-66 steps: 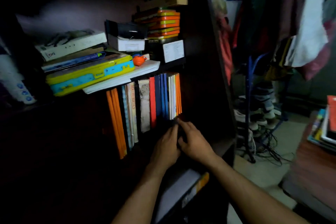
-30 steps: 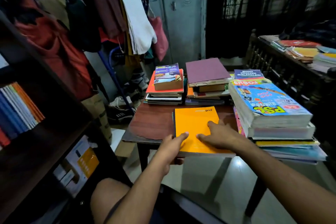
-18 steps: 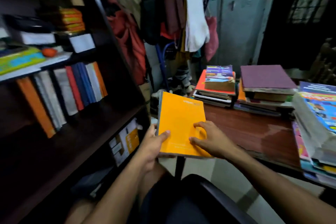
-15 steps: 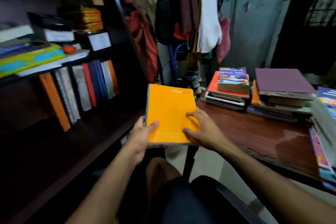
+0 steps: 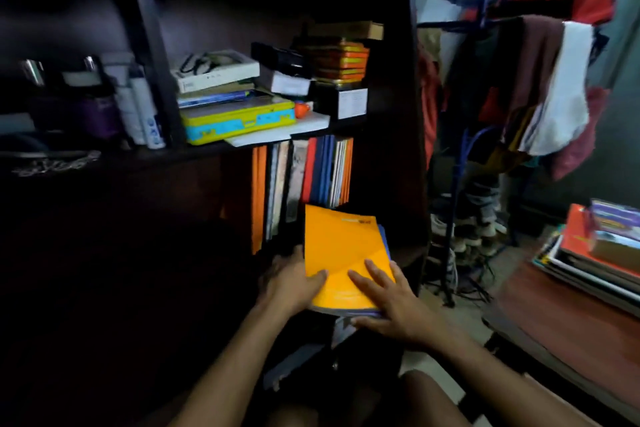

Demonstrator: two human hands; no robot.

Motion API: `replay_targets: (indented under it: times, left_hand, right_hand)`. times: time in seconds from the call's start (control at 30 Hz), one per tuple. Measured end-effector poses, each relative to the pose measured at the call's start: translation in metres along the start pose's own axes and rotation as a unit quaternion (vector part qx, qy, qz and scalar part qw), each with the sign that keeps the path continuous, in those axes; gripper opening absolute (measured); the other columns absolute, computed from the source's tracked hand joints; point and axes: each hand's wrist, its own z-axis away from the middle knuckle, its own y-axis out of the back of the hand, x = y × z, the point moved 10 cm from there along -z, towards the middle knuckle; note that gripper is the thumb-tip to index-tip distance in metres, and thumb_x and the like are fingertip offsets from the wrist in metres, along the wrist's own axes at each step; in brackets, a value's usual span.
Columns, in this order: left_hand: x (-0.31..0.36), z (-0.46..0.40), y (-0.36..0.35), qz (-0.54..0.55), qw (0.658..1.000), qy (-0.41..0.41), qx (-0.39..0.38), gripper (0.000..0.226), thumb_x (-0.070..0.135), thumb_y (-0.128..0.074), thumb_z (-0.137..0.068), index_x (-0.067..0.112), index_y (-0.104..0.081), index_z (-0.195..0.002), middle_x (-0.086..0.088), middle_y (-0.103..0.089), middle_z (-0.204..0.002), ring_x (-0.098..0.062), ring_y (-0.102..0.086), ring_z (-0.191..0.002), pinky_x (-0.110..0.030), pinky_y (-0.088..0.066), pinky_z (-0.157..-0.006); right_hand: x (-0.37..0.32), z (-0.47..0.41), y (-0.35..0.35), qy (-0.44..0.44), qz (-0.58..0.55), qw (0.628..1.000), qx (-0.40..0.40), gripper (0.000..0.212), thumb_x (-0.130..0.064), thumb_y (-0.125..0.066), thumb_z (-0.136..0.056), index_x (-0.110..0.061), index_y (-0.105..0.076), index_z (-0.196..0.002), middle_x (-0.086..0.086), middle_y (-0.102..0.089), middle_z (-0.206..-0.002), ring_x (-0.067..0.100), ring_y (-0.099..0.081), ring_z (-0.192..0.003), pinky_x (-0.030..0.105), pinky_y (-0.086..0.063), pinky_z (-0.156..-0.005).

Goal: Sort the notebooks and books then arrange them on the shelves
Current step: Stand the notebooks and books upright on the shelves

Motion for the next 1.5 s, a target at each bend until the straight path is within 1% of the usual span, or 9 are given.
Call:
replay_targets:
  times: [0.27,0.4,0.63,0.73,0.87,1.13,1.27,1.37,1.5]
  left_hand:
    - [-0.013,-0.011,0.010,0.196,0.968,-0.150,0.048,0.043,0.043,-0.077,-0.086,0.024,-0.063,-0.122,0.006,-0.062,-0.104,-0.001,-0.060,-0.090,-0.025,-0.045,-0.072]
    - [0.003,-0.001,0.027,0.288,0.931,-0.215,0.069,0.045,0.036,-0.064,-0.089,0.047,-0.045,-0.128,0.028,-0.059,-0.118,0.014,-0.059,-0.106,-0.010,-0.047,-0.083]
    - [0.038,0.045,0.055,0.230,0.882,-0.380,0.158,0.057,0.029,-0.065,-0.093,0.026,-0.044,-0.146,0.023,-0.050,-0.145,-0.005,-0.055,-0.130,-0.024,-0.047,-0.102]
    - [0.048,0.056,0.061,0.231,0.868,-0.419,0.131,0.057,0.032,-0.055,-0.096,0.019,-0.042,-0.150,0.012,-0.048,-0.152,-0.012,-0.063,-0.120,-0.029,-0.050,-0.100]
    - [0.036,0.046,0.065,0.209,0.884,-0.387,0.159,0.051,0.015,-0.054,-0.099,0.020,-0.044,-0.149,0.010,-0.051,-0.150,-0.012,-0.050,-0.137,-0.040,-0.045,-0.109]
    - [0.043,0.032,0.027,0.106,0.903,-0.405,0.091,0.058,0.002,-0.054,-0.092,0.023,-0.050,-0.146,0.010,-0.056,-0.142,-0.006,-0.054,-0.127,-0.024,-0.041,-0.108]
    - [0.007,0.005,0.060,0.118,0.908,-0.315,0.252,0.043,-0.002,-0.058,-0.090,0.017,-0.063,-0.128,0.003,-0.057,-0.131,-0.010,-0.053,-0.123,-0.039,-0.047,-0.103]
    - [-0.046,-0.019,0.096,0.120,0.914,-0.123,0.366,0.072,0.017,-0.081,-0.079,0.018,-0.048,-0.144,-0.011,-0.043,-0.150,-0.030,-0.040,-0.136,-0.051,-0.039,-0.110]
    - [-0.083,-0.060,0.113,0.112,0.948,-0.044,0.295,0.117,0.045,-0.089,-0.068,0.033,-0.017,-0.159,-0.015,-0.026,-0.161,-0.035,-0.028,-0.146,-0.052,-0.030,-0.116]
  right_hand:
    - [-0.009,-0.005,0.008,-0.042,0.005,0.999,-0.021,0.110,-0.105,-0.021,-0.057,-0.054,-0.008,-0.153,-0.017,0.012,-0.166,0.028,0.013,-0.154,0.061,-0.002,-0.121]
    - [-0.030,-0.006,0.038,-0.092,-0.071,0.990,0.077,0.111,-0.104,-0.022,-0.058,-0.037,-0.033,-0.147,-0.007,-0.032,-0.159,0.026,-0.019,-0.151,0.052,-0.020,-0.120]
    - [-0.084,-0.017,0.077,-0.063,-0.415,0.889,0.182,0.119,-0.081,-0.065,-0.062,-0.044,-0.004,-0.157,-0.006,-0.038,-0.155,0.014,-0.047,-0.136,0.043,-0.046,-0.108]
    - [-0.104,-0.020,0.088,0.025,-0.480,0.846,0.230,0.080,-0.044,-0.068,-0.090,-0.039,-0.022,-0.156,-0.022,-0.047,-0.140,-0.007,-0.055,-0.120,0.044,-0.049,-0.107]
    - [-0.095,-0.006,0.112,0.066,-0.427,0.816,0.383,0.037,-0.002,-0.047,-0.103,-0.019,-0.054,-0.135,-0.009,-0.068,-0.121,0.004,-0.065,-0.110,0.030,-0.053,-0.097]
    - [-0.045,-0.034,0.041,-0.053,-0.465,0.809,0.355,0.061,-0.009,-0.069,-0.092,-0.023,-0.036,-0.141,-0.007,-0.064,-0.126,-0.008,-0.063,-0.102,0.014,-0.051,-0.084]
    - [-0.028,-0.043,0.032,-0.090,-0.492,0.791,0.351,0.046,0.000,-0.059,-0.097,-0.018,-0.038,-0.134,-0.004,-0.063,-0.116,-0.016,-0.062,-0.085,0.018,-0.052,-0.077]
    - [-0.034,-0.045,0.037,-0.061,-0.497,0.801,0.330,0.042,-0.003,-0.056,-0.100,-0.026,-0.037,-0.129,-0.014,-0.062,-0.110,-0.011,-0.066,-0.087,0.019,-0.056,-0.072]
    - [-0.034,-0.043,0.034,-0.058,-0.507,0.797,0.324,0.043,-0.005,-0.056,-0.100,-0.026,-0.035,-0.131,-0.015,-0.062,-0.111,-0.011,-0.066,-0.086,0.009,-0.051,-0.064]
